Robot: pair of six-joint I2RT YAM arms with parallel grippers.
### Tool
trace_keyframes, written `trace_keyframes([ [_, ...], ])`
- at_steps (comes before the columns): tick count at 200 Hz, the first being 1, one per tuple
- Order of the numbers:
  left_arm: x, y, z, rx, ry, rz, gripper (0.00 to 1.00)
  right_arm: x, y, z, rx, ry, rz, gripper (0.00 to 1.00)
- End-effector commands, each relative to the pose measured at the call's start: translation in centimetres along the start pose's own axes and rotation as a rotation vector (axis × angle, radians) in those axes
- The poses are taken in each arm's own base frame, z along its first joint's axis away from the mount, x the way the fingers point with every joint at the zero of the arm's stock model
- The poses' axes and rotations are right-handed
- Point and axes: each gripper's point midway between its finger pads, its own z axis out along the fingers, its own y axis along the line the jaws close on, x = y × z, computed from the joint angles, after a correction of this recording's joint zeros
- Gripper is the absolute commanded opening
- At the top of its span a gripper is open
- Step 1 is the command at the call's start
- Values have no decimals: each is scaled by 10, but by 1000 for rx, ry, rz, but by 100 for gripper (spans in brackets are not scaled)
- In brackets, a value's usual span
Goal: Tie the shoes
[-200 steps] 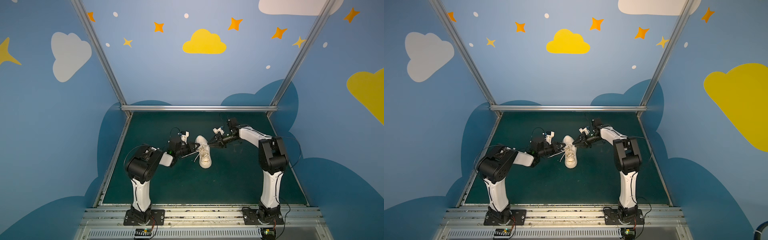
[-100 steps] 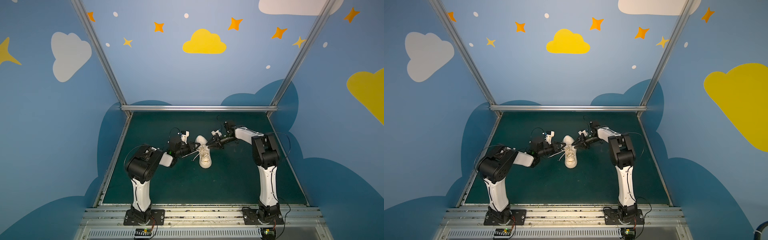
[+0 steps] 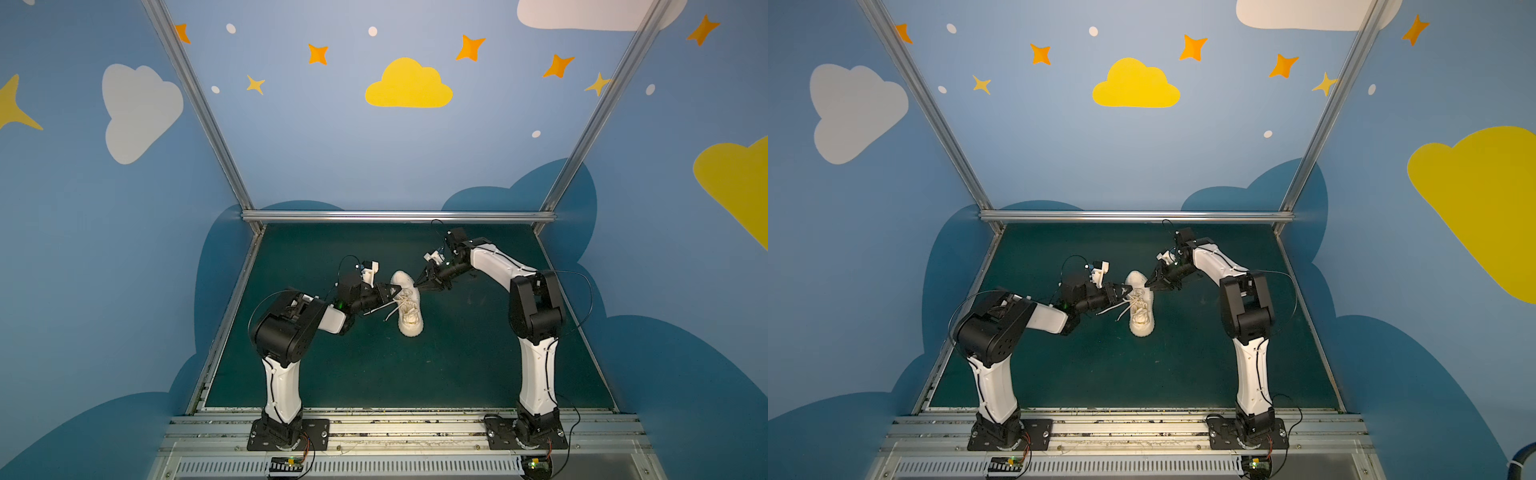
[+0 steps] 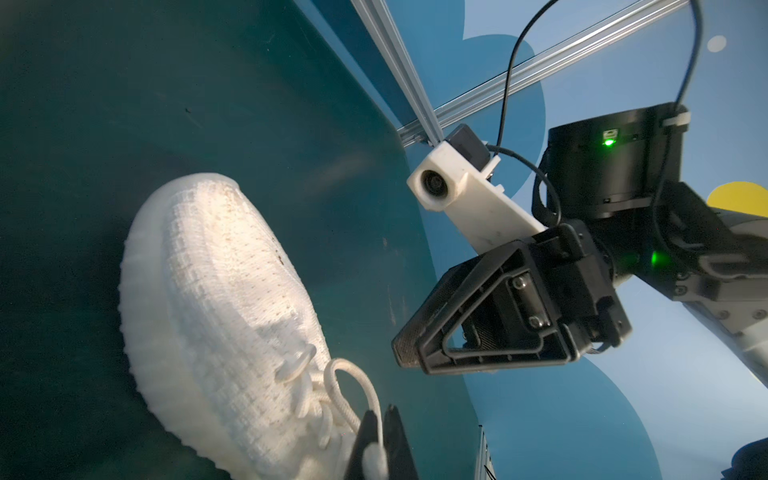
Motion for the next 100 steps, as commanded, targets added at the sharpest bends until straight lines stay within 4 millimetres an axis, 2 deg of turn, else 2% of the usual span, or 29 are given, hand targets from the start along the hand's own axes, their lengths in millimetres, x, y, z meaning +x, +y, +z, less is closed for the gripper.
trace_keyframes([
  [1, 4, -2, -1, 23, 9, 8, 3, 8, 13, -2, 48, -2, -27, 25],
  [45, 4, -3, -1, 27, 10, 8, 3, 13, 18, 14, 67, 40, -56, 24],
  [100, 5, -4, -2, 30, 8, 7, 3, 12, 6, 24, 104, 59, -42, 24],
])
